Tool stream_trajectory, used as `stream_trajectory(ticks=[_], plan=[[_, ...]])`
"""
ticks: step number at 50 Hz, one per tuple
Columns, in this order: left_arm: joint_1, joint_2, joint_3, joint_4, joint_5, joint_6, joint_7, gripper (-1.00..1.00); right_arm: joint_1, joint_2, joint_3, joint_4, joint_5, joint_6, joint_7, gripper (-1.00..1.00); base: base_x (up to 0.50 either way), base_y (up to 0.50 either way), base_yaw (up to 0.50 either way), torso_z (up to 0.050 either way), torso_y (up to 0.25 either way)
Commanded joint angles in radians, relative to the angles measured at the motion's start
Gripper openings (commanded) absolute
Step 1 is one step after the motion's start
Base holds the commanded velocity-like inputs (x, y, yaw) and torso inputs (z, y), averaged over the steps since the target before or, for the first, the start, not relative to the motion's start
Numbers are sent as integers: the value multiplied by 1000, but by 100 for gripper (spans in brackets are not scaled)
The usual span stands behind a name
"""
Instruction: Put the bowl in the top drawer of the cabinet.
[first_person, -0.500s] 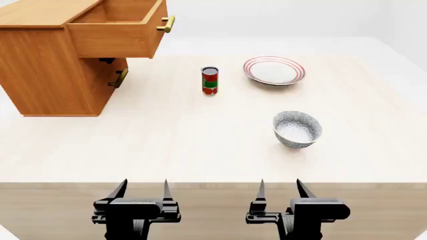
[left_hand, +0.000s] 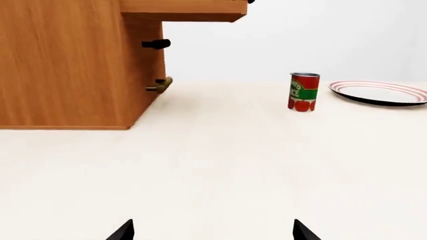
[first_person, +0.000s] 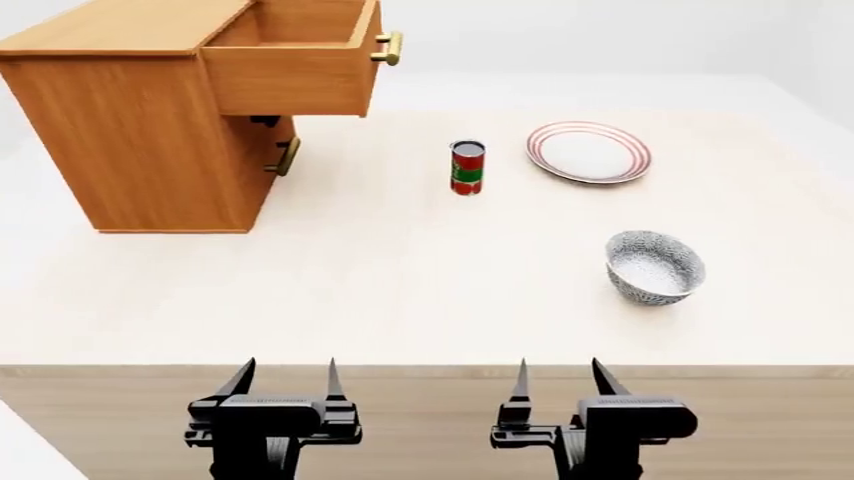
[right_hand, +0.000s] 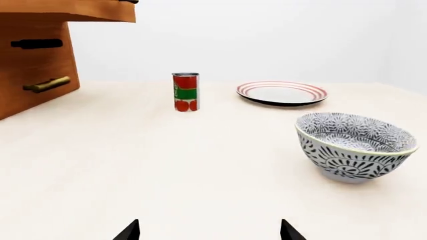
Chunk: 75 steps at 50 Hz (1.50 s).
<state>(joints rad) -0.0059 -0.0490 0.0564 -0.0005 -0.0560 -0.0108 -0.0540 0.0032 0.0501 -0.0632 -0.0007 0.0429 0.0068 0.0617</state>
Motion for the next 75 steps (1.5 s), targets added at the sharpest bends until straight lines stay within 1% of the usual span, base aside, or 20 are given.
stream_trajectory(ticks=[1, 26, 37, 41, 44, 50, 54, 56, 59, 60, 61, 63, 64, 66, 68, 71, 72, 73, 74, 75], plan=[[-2, -20, 22, 0, -24, -5, -19, 100, 8, 17, -25, 3, 19, 8, 23, 100, 0, 500, 0, 0, 0], [-13, -48, 50, -7, -64, 1, -45, 100, 11, 44, -56, 6, 48, 6, 56, 100, 0, 500, 0, 0, 0], [-4, -69, 65, 70, -86, -72, -56, 100, -1, 64, -56, -66, 68, 77, 82, 100, 0, 0, 0, 0, 0], [14, -84, 67, 179, -112, -150, -60, 100, -15, 86, -58, -180, 81, 175, 87, 100, 0, 0, 0, 0, 0], [22, -106, 62, 316, -157, -254, -58, 100, -33, 113, -49, -324, 106, 286, 90, 100, 0, 0, 0, 0, 0], [13, -164, 22, 585, -262, -470, -71, 100, -25, 167, 15, -638, 191, 570, 123, 100, 0, 0, 0, 0, 0], [-10, -194, -45, 746, -386, -639, -99, 100, 13, 199, 80, -817, 273, 770, 145, 100, 0, 0, 0, 0, 0], [-45, -213, -92, 822, -468, -735, -117, 100, 56, 215, 125, -906, 332, 899, 157, 100, 0, 0, 0, 0, 0], [-139, -240, -188, 910, -635, -892, -155, 100, 163, 235, 235, -1039, 469, 1147, 170, 100, 0, 0, 0, 0, 0], [-170, -250, -208, 925, -673, -926, -165, 100, 199, 271, 272, -1046, 584, 1186, 230, 100, 0, 0, 0, 0, 0], [-216, -255, -245, 936, -745, -978, -185, 100, 252, 330, 327, -1046, 734, 1229, 348, 100, 0, 0, 0, 0, 0], [-293, -278, -288, 955, -844, -1054, -219, 100, 369, 383, 447, -1040, 1034, 1341, 542, 100, 0, 0, 0, 0, 0], [-341, -288, -322, 958, -925, -1097, -247, 100, 432, 421, 485, -1011, 1184, 1374, 662, 100, 0, 0, 0, 0, 0], [-435, -317, -376, 954, -1088, -1172, -318, 100, 536, 531, 456, -950, 1484, 1346, 884, 100, 0, 0, 0, 0, 0], [-542, -356, -409, 923, -1260, -1217, -407, 100, 635, 635, 380, -899, 1761, 1287, 1032, 100, 0, 0, 0, 0, 0], [-676, -419, -405, 880, -1413, -1243, -499, 100, 766, 743, 292, -844, 1917, 1216, 1137, 100, 0, 0, 0, 0, 0], [-701, -432, -400, 873, -1434, -1247, -512, 100, 794, 761, 275, -833, 1942, 1203, 1152, 100, 0, 0, 0, 0, 0], [-736, -446, -404, 837, -1505, -1234, -557, 100, 840, 783, 247, -817, 1967, 1194, 1165, 100, 0, 0, 0, 0, 0], [-771, -463, -399, 817, -1542, -1229, -585, 100, 881, 797, 223, -803, 1985, 1189, 1173, 100, 0, 0, 0, 0, 0], [-802, -476, -391, 804, -1559, -1228, -597, 100, 918, 807, 201, -791, 1999, 1186, 1177, 100, 0, 0, 0, 0, 0]])
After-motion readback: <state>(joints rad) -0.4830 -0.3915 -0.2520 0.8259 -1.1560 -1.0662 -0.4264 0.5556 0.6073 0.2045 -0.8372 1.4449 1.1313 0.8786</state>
